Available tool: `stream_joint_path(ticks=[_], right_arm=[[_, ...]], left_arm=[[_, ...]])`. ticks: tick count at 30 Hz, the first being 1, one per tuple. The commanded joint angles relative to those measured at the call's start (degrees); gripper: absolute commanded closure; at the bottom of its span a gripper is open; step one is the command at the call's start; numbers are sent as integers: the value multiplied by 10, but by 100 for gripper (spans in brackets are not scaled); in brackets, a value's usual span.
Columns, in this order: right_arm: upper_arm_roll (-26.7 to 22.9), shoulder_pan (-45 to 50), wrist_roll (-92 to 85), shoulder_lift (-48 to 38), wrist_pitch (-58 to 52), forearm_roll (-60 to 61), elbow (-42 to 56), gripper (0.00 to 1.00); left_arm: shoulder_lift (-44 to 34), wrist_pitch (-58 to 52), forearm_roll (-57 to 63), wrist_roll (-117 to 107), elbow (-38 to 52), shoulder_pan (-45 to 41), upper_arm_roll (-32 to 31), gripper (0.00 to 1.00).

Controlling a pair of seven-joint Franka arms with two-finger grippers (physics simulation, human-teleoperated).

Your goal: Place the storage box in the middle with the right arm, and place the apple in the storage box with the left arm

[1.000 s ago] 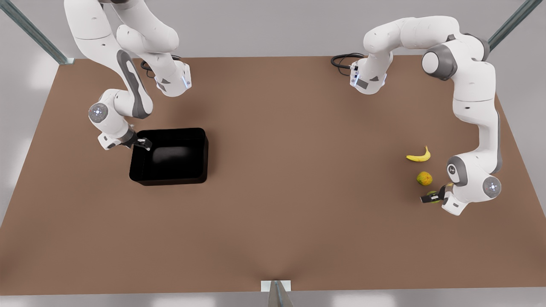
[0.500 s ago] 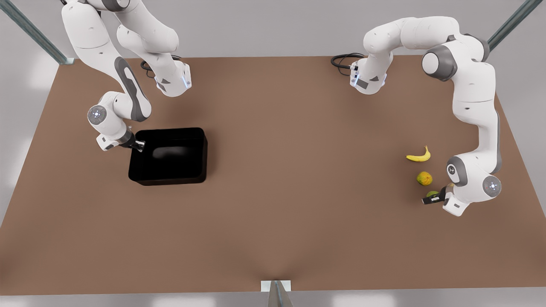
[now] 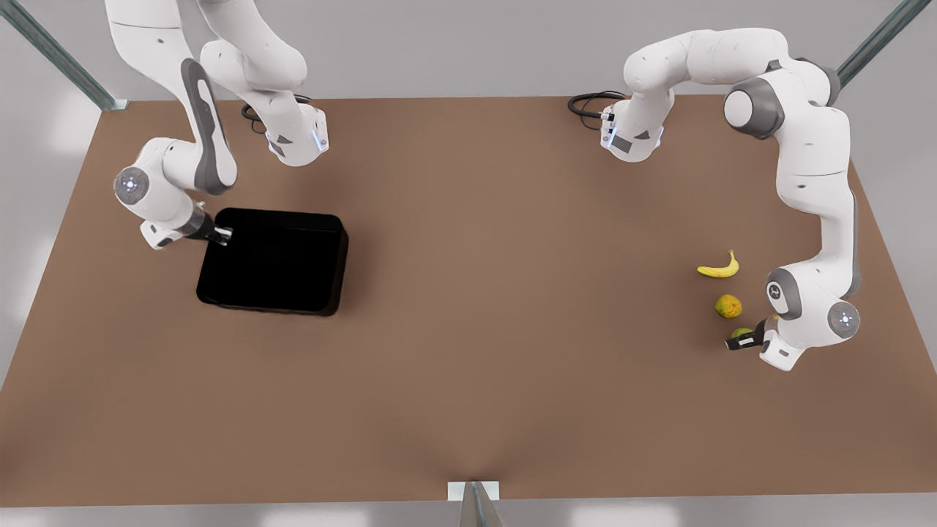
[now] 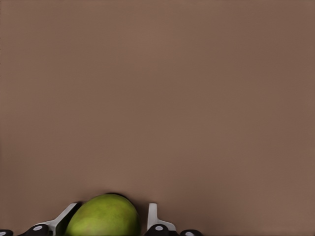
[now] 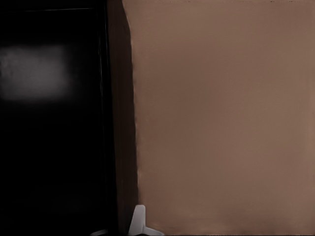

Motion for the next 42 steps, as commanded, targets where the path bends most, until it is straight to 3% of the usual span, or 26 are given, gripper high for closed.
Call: stream_joint_path(ticks=[1, 4, 7, 11, 17, 25, 26, 27, 30, 33, 38, 42], right_arm=[[1, 1, 3, -2, -15, -2, 8, 79], [33, 7, 16, 13, -65, 8, 67, 79], [170, 6, 126, 90, -111, 36, 174, 79], [291, 10, 230, 237, -164, 38, 357, 79], [294, 172, 402, 337, -109, 68, 451, 79], [293, 233, 444, 398, -32, 75, 457, 79], [293, 233, 444, 399, -31, 75, 457, 73], [293, 233, 443, 399, -31, 75, 457, 1], [294, 232, 441, 399, -29, 65, 457, 0], [294, 225, 438, 387, -41, 65, 458, 0], [297, 14, 279, 263, -357, 67, 537, 0], [297, -121, 186, 160, -458, 57, 533, 0]], left_arm=[[0, 0, 0, 0, 0, 0, 0, 27], [0, -1, 0, 0, 0, 0, 0, 32], [-1, -2, 0, 0, 0, -1, 0, 33], [-1, -2, 0, 0, 0, -1, 1, 35], [-5, -9, 0, -1, -1, -3, 1, 35], [-26, -27, -1, -2, -3, -12, 3, 35], [-32, -37, 0, -4, -3, -14, 3, 35], [-39, -47, 0, -8, -3, -18, 4, 35], [-58, -66, 1, -32, -2, -35, 4, 35], [-98, -113, 1, -133, -1, -117, 4, 35], [-141, -151, 1, -333, 2, -282, 3, 34], [-176, -178, -21, -444, 2, -399, -4, 34]])
